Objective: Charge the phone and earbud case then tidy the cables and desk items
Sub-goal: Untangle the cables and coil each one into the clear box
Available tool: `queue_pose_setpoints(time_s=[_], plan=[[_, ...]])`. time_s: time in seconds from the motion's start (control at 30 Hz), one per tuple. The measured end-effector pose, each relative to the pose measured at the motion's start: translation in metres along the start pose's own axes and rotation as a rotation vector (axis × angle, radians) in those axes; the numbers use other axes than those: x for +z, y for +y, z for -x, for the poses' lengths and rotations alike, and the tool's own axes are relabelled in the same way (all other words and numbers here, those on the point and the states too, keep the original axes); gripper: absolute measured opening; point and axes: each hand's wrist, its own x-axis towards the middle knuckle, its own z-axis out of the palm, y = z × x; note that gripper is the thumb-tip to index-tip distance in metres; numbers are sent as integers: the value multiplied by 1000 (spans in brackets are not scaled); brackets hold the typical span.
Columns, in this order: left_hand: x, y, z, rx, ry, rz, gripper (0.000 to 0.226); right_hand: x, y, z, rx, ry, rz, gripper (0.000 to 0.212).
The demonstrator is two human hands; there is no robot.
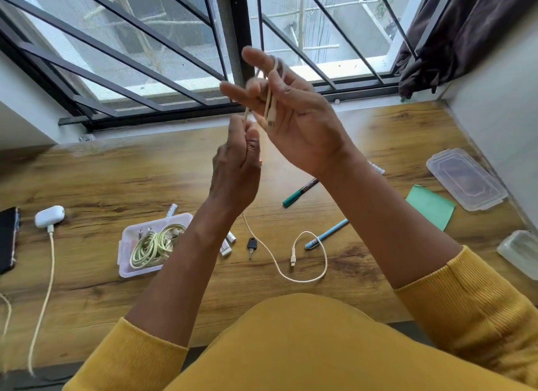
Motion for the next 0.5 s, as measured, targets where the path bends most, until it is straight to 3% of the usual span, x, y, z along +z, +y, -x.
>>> queue_pose_setpoints(time_s=[0.1, 0.23, 0.5], plan=[[2, 2, 2, 9, -179, 52, 26, 0, -8, -9, -82, 35, -19, 45], [6, 11, 1, -25, -425, 138, 19, 1, -9, -16, -128, 123, 231, 44], [-21, 23, -12, 66, -402, -76, 20, -11, -11, -3, -62, 241, 774, 36]])
